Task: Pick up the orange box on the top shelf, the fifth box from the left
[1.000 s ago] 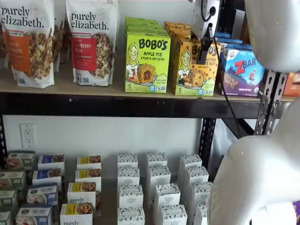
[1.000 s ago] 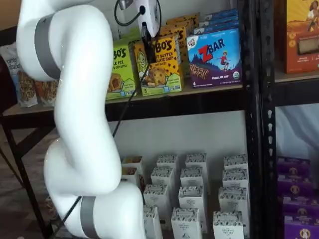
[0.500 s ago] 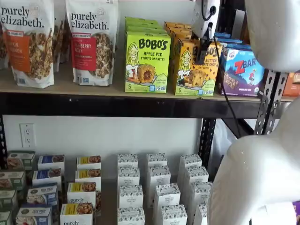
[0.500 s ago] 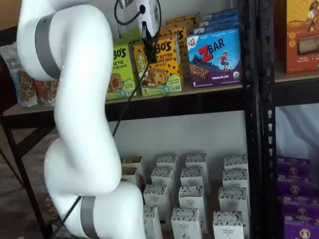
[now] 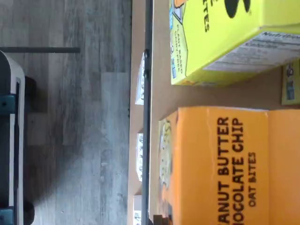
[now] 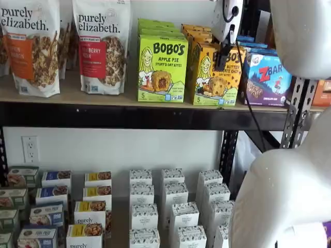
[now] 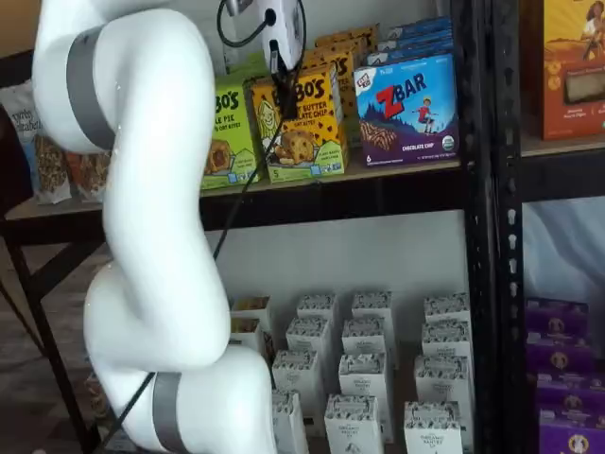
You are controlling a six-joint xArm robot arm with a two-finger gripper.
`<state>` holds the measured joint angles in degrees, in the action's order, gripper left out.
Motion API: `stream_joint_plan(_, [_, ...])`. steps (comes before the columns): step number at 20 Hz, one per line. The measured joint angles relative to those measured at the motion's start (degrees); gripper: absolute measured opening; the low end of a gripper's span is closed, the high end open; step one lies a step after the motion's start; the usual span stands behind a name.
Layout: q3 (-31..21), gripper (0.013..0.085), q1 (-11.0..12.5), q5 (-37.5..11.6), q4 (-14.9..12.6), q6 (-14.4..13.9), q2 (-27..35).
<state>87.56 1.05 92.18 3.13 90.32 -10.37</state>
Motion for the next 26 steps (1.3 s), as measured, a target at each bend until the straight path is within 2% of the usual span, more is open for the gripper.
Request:
stream_joint_plan(3, [-0.44,0.0490,0.00,-0.62,0.17,0.00,-0.29])
stream_joint_plan(4, [-0.64,0.0450,0.08,-0.95,0.37,0.05,-0.44])
stream_joint_plan(5, [-0.73,0.0450,0.14,-1.12,0.53,0.09,-0.51])
stream_joint_plan(6, [-0.73,0.0410,0.18,-1.13,0.63,0.11,-0.52])
stream_joint_plan(7, [-0.66,0.0410,0.21,-1.07,0.71,0.12,-0.51])
stream_joint_plan(10, [-0.48,0.0330,0.25,-0.83,0.80,0.15,-0.45])
stream_joint_plan(11, [-0.47,0.0330,0.26,-0.81,0.83,0.16,-0.45])
stream_joint_plan(12, [-0.45,0.0290,0.27,-0.80,0.85,0.16,-0.46])
stream_joint_plan(13, [-0.45,0.0290,0.28,-0.80,0.87,0.16,-0.48])
stream_joint_plan(16, [-0.43,0.0210,0.30,-0.72,0.96,0.17,-0.53])
stream_joint_plan(26, [0.41,0.0210,-0.01,0.96,1.28,-0.25,-0.86])
